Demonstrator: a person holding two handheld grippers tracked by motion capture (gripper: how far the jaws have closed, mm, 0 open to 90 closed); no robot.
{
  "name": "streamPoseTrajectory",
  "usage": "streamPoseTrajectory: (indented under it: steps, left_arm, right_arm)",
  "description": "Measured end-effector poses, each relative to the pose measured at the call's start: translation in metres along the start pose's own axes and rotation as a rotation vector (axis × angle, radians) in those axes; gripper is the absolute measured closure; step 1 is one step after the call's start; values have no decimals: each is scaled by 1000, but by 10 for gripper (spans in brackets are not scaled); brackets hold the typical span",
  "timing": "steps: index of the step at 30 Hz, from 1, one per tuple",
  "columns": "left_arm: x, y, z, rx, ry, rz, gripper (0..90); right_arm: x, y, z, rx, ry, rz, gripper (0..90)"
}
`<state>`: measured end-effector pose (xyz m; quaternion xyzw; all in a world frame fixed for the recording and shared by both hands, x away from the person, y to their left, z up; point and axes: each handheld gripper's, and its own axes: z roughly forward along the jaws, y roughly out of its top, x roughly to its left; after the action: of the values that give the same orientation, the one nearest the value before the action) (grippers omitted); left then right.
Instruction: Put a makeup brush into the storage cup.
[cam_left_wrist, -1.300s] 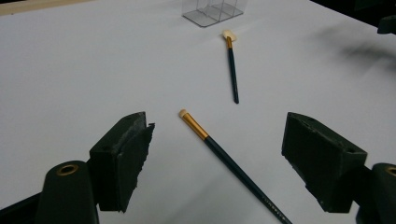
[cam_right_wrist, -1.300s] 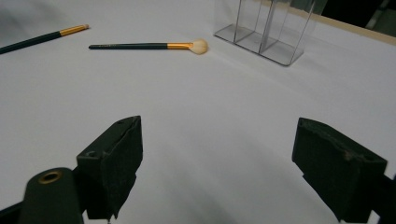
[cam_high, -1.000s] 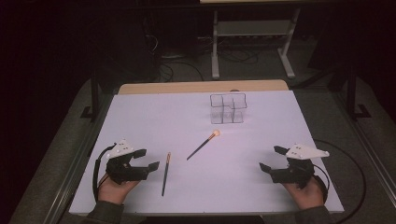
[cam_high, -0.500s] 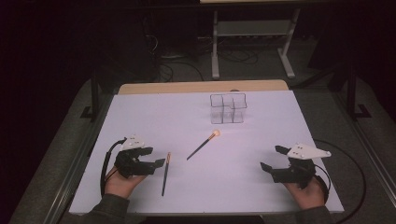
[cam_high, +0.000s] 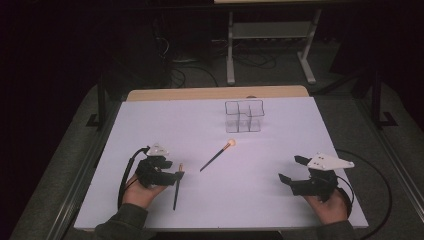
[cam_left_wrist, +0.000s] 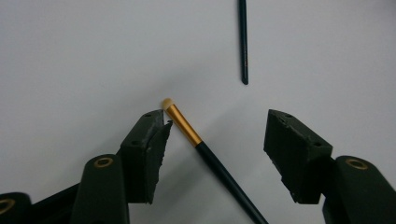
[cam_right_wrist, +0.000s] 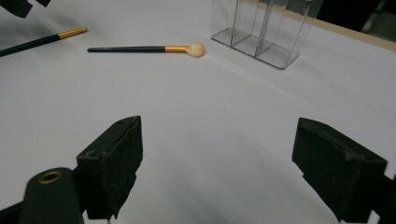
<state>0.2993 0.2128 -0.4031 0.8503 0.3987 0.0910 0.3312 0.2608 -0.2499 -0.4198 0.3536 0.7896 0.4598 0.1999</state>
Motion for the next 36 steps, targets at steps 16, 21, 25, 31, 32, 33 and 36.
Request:
streamPoseTrajectory:
  steps: [16,21,25,31,32,33,36]
  left_arm:
    - [-2,3,14,78,28,-19,458]
    - [-3,3,17,98,25,-16,495]
    - [-2,2,18,101,26,-19,512]
    - [-2,-1,19,112,22,-24,546]
    - [-2,-1,19,110,23,-30,546]
    - [-1,-2,19,116,25,-27,547]
    - [-1,-3,20,119,28,-29,554]
  right_arm:
    - [0,1,0,0,7,-1,153]
    - [0,1,0,-1,9,1,154]
    - [0,1,0,-2,8,2,154]
    - [0,1,0,1,11,5,154]
    - [0,1,0,1,11,5,154]
    - [0,1,0,0,11,4,154]
    - [0,1,0,-2,9,1,154]
